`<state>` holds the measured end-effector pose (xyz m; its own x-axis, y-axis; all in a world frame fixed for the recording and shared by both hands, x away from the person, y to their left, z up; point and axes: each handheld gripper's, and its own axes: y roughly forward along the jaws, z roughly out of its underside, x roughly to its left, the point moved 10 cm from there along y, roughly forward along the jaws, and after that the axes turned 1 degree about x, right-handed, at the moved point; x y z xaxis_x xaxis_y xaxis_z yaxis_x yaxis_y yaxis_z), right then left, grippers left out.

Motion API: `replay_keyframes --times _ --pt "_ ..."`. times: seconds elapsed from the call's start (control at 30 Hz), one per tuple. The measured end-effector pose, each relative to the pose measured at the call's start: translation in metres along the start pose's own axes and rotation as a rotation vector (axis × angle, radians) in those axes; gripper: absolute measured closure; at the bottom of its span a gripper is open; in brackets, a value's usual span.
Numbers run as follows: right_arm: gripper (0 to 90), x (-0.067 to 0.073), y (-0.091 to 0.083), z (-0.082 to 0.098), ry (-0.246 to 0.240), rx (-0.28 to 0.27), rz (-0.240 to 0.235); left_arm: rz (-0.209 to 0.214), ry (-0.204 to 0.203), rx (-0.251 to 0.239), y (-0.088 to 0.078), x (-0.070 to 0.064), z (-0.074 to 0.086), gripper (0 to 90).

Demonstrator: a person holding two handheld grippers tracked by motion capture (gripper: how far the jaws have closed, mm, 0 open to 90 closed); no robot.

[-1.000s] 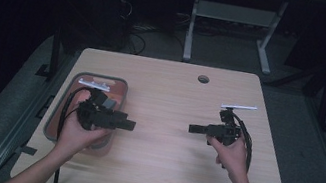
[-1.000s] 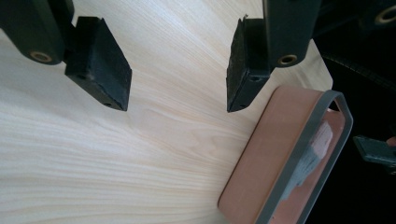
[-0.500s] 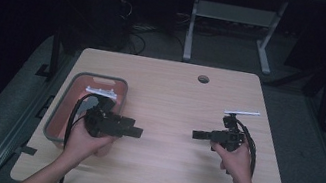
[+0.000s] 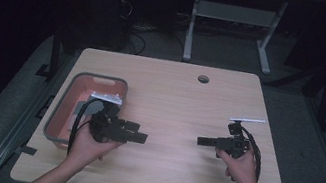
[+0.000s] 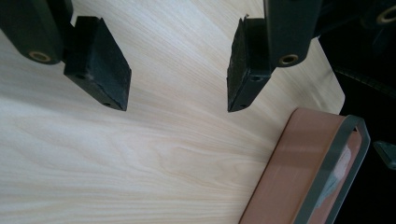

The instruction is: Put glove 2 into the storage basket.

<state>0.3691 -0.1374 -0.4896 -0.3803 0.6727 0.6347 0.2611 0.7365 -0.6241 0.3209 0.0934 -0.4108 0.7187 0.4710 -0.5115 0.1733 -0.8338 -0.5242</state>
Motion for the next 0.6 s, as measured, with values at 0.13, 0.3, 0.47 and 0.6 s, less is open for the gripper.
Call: replay_keyframes --times 0.13,0.3,0.47,0.6 --pt "39.6 -0.005 -0.002 0.006 0.006 0.004 0.004 0.006 0.007 0.015 0.007 -0.003 0.005 31.0" --pt "39.3 -0.011 -0.004 0.012 0.012 -0.004 0.000 0.007 0.028 0.039 0.017 -0.007 0.011 30.3" --pt "38.6 -0.015 -0.006 0.017 0.011 -0.006 -0.001 0.021 0.041 0.056 0.027 -0.013 0.017 29.8" --pt "38.4 -0.017 -0.008 0.021 0.010 -0.007 -0.003 0.036 0.040 0.065 0.033 -0.015 0.022 29.7"
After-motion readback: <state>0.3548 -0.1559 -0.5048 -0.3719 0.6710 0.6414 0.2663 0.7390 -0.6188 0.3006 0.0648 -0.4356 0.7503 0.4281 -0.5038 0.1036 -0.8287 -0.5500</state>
